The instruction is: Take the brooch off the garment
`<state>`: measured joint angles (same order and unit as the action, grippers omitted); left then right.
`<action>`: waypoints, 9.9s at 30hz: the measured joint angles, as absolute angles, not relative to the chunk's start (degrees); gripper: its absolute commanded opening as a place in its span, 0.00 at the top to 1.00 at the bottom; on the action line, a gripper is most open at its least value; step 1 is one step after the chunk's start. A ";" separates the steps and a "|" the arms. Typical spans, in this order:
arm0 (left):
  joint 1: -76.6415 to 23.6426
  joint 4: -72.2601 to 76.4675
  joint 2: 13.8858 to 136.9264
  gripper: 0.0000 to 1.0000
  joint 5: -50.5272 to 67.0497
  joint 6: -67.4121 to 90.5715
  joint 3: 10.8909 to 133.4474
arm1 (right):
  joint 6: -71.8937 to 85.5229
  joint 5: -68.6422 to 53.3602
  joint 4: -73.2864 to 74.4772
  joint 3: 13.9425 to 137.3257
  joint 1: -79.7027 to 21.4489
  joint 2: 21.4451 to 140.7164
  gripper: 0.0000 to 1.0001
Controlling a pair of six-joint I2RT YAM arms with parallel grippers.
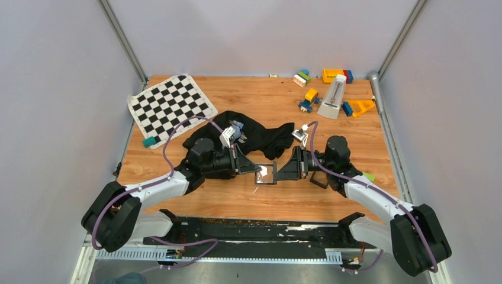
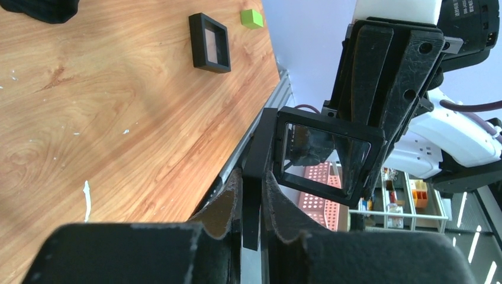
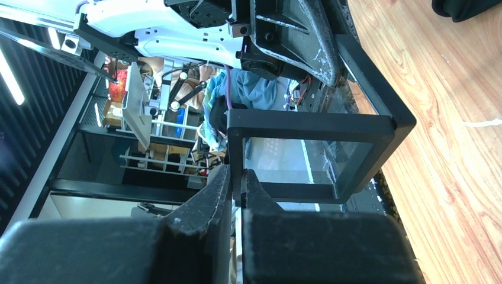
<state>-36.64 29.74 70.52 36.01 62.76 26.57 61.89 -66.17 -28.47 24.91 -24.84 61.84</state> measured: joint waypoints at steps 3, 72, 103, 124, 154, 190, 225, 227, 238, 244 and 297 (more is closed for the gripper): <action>-36.62 28.86 70.52 0.92 36.18 62.63 26.57 | 61.87 -67.16 -29.08 24.93 -24.95 63.31 0.98; -29.47 -22.83 70.57 0.42 -11.68 28.91 40.32 | 29.78 -2.85 34.06 45.28 -43.53 63.26 1.00; -26.83 -21.08 88.82 0.46 -3.86 24.86 47.79 | 29.19 -5.06 34.04 45.28 -43.03 64.75 1.00; -26.76 -26.17 72.12 0.65 5.58 23.90 49.63 | 28.34 -6.52 33.93 49.39 -42.52 71.42 1.00; -45.21 6.22 87.33 0.66 10.46 22.90 42.48 | 28.36 -10.52 34.02 57.19 -41.91 86.59 1.00; -49.91 0.99 89.47 0.40 -0.73 21.37 42.76 | 28.25 -11.07 34.39 57.87 -41.91 87.88 0.67; -49.89 -11.75 79.00 0.94 -1.13 30.89 39.88 | 25.10 -13.82 27.09 57.56 -38.06 82.02 0.74; -49.89 -11.49 78.56 1.00 -1.10 31.73 38.24 | 24.95 -14.17 26.89 58.08 -38.06 83.94 0.75; -49.84 -8.23 80.49 1.00 -1.13 33.74 36.67 | 24.95 -18.79 25.06 60.29 -38.04 90.37 0.83; -49.21 -5.04 84.27 1.00 -0.43 34.22 37.30 | 24.93 -22.94 24.10 60.29 -38.15 91.24 0.88; -27.97 -23.73 56.45 0.96 -1.50 33.15 31.97 | 29.65 -5.91 22.09 55.66 -27.99 97.97 0.78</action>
